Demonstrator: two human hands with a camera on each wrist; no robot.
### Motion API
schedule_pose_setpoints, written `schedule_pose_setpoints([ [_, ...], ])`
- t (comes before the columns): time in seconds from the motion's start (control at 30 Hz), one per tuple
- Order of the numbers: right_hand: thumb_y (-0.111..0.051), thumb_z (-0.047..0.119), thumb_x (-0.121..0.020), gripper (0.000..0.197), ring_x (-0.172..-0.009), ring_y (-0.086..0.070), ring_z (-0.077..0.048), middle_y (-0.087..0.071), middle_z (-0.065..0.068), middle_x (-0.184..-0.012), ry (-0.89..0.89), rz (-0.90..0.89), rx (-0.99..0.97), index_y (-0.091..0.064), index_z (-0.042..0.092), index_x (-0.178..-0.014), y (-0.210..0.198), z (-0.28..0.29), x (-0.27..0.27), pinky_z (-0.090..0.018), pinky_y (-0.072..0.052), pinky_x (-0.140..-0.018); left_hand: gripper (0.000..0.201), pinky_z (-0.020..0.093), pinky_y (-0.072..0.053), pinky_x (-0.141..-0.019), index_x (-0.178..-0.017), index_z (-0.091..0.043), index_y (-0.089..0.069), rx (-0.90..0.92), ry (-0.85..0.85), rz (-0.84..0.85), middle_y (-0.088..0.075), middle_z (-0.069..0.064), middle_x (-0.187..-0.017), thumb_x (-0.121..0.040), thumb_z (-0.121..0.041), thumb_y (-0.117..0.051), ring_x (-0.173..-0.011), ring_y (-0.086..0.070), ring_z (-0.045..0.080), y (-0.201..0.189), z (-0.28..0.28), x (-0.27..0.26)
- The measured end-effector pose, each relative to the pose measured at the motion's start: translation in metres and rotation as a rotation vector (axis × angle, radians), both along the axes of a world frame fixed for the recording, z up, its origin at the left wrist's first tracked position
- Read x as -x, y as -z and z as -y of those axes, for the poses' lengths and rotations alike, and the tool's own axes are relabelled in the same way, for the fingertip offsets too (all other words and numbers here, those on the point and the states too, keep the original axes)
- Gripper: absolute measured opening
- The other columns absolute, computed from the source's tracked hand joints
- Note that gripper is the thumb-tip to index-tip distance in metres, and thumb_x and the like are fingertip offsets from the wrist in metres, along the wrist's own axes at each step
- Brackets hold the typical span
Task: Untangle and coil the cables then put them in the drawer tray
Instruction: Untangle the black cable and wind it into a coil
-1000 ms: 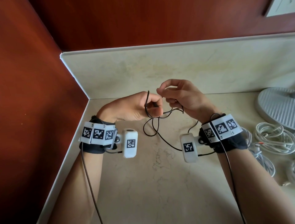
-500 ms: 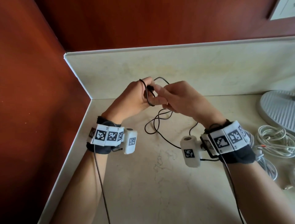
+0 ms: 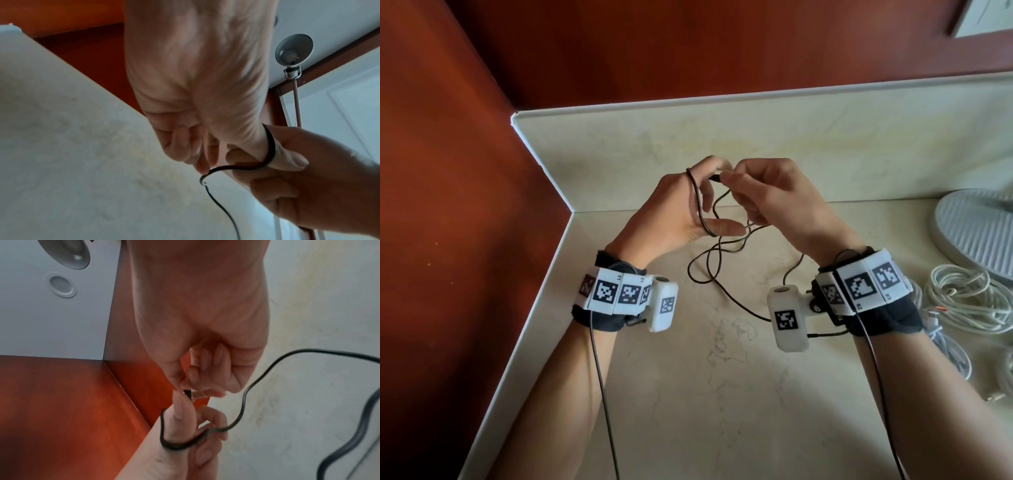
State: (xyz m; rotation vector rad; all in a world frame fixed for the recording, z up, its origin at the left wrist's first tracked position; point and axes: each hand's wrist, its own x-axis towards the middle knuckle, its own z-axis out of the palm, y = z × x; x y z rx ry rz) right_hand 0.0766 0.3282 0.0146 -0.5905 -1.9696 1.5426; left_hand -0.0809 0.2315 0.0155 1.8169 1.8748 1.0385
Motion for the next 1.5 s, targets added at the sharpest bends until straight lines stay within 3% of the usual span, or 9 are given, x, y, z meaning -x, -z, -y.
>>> schedule_pose_setpoints([
  [0.3, -0.061, 0.041, -0.104, 0.037, -0.084, -0.074, -0.024, -0.07, -0.002, -0.086, 0.034, 0.159, 0.046, -0.066, 0.005, -0.095, 0.017, -0.008, 0.005, -0.026, -0.051, -0.073, 0.039, 0.038, -0.047, -0.063, -0.107, -0.022, -0.06, 0.033, -0.054, 0.119, -0.065, 0.013, -0.077, -0.082, -0.039, -0.083, -0.067, -0.059, 0.026, 0.015, -0.008, -0.001],
  [0.47, -0.051, 0.049, -0.104, 0.044, -0.071, -0.069, -0.022, -0.076, -0.008, -0.084, -0.198, 0.294, -0.038, -0.06, 0.007, -0.113, 0.019, -0.005, 0.002, -0.037, -0.061, -0.074, 0.014, 0.023, -0.044, -0.06, -0.116, -0.023, -0.063, 0.148, -0.05, 0.076, -0.069, -0.009, -0.076, -0.105, -0.017, -0.056, -0.061, -0.059, 0.002, 0.016, -0.006, 0.019],
  [0.67, -0.045, 0.046, -0.109, 0.051, -0.058, -0.03, -0.022, -0.033, -0.008, -0.063, -0.245, 0.222, -0.217, -0.066, 0.019, -0.07, 0.003, 0.001, -0.006, -0.034, -0.028, -0.058, 0.045, 0.017, -0.036, -0.052, -0.134, -0.029, -0.063, 0.338, 0.076, 0.187, -0.065, 0.001, -0.077, -0.104, 0.0, -0.044, -0.057, -0.045, 0.01, -0.004, 0.016, 0.035],
  [0.73, -0.049, 0.037, -0.11, 0.052, -0.058, -0.02, -0.028, -0.023, -0.014, -0.064, -0.234, 0.161, -0.264, -0.061, 0.034, -0.059, -0.002, 0.007, -0.004, -0.036, -0.02, -0.056, 0.044, 0.019, -0.037, -0.057, -0.122, -0.041, -0.07, 0.21, 0.066, 0.049, -0.063, -0.005, -0.071, -0.104, -0.007, -0.05, -0.059, -0.047, 0.009, -0.009, 0.017, 0.032],
  [0.83, -0.053, 0.041, -0.108, 0.055, -0.055, -0.016, -0.017, -0.017, -0.002, -0.061, -0.057, 0.103, -0.223, -0.058, 0.014, -0.06, -0.004, 0.011, 0.001, -0.027, -0.018, -0.051, 0.017, 0.035, -0.044, -0.059, -0.092, -0.045, -0.068, 0.157, -0.097, -0.348, -0.059, -0.007, -0.069, -0.103, -0.035, -0.059, -0.063, -0.055, 0.017, -0.01, 0.013, 0.021],
  [1.03, -0.052, 0.048, -0.106, 0.062, -0.05, -0.016, -0.011, -0.019, 0.003, -0.057, 0.112, 0.065, -0.206, -0.025, 0.019, -0.059, -0.005, 0.014, 0.005, -0.023, -0.017, -0.047, 0.043, 0.038, -0.049, -0.067, -0.141, -0.027, -0.06, 0.019, -0.205, -0.81, -0.04, 0.011, -0.13, -0.099, -0.036, -0.064, -0.109, -0.051, 0.027, -0.003, 0.01, 0.006],
  [1.23, -0.048, 0.045, -0.109, 0.06, -0.051, -0.024, -0.015, -0.029, -0.007, -0.059, 0.023, 0.07, -0.174, -0.039, 0.013, -0.059, -0.007, 0.018, 0.006, -0.023, -0.023, -0.047, 0.047, 0.041, -0.056, -0.076, -0.146, -0.026, -0.055, -0.051, -0.151, -0.424, -0.064, -0.003, -0.098, -0.1, -0.025, -0.06, -0.073, -0.056, 0.011, 0.003, -0.001, 0.005],
  [1.33, -0.058, 0.048, -0.103, 0.045, -0.051, -0.032, -0.012, -0.041, 0.001, -0.06, 0.004, 0.169, -0.136, -0.057, 0.003, -0.097, -0.002, 0.019, 0.01, -0.018, -0.029, -0.045, 0.035, 0.026, -0.052, -0.082, -0.133, -0.012, -0.065, -0.086, -0.239, -0.308, -0.069, 0.003, -0.126, -0.099, -0.016, -0.061, -0.071, -0.055, 0.001, 0.008, -0.006, 0.012],
  [1.5, -0.06, 0.056, -0.099, 0.055, -0.047, -0.045, -0.006, -0.062, 0.003, -0.065, -0.005, 0.324, -0.008, -0.041, 0.022, -0.138, 0.005, 0.024, 0.016, -0.02, -0.039, -0.044, 0.076, 0.014, -0.052, -0.08, -0.161, -0.012, -0.03, -0.166, -0.179, -0.057, -0.058, 0.002, -0.113, -0.093, 0.01, -0.054, -0.095, -0.063, 0.008, 0.01, -0.005, 0.008],
])
